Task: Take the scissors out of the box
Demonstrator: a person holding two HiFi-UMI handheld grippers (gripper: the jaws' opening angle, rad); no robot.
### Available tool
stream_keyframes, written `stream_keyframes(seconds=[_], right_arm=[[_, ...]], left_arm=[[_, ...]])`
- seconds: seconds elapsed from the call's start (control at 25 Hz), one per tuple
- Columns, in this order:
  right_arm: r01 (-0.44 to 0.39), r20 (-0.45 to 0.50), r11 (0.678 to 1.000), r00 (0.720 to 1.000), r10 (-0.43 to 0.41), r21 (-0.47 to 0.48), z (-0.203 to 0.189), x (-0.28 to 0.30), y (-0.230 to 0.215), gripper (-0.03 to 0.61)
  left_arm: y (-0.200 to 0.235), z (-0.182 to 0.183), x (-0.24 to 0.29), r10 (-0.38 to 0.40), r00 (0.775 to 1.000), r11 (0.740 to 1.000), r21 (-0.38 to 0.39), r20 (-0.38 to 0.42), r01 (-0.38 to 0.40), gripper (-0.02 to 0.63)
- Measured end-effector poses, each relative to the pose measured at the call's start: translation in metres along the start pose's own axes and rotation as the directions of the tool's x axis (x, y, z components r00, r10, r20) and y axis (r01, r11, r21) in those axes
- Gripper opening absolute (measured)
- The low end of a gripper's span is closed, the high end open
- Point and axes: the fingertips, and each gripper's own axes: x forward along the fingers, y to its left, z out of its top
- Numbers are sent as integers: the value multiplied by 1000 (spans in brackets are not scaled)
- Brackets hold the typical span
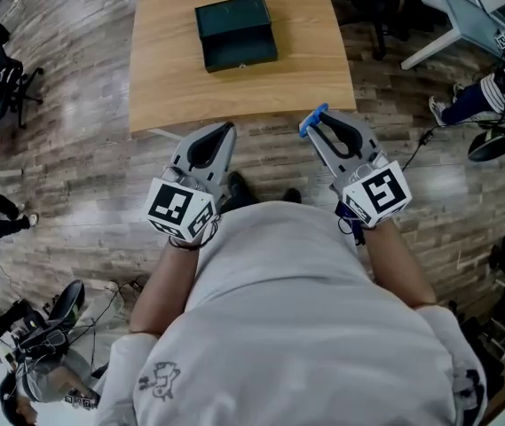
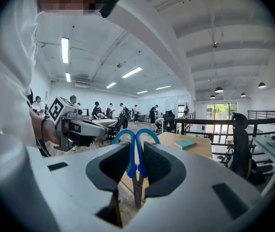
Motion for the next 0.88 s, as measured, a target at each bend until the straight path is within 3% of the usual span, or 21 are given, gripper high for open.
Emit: stream_keyframes(seconds=[0.32,0.88], right_arm=[[-40,2,999,999,40,6,-10,-46,1,95],[-64,38,998,997,65,-14,-15,-87,4,95]], left_arm=[[-53,-9,-2,28,1000,1000,-10,-10,-28,5],[-92,-8,3,64,998,998,-4,14,-64,6]])
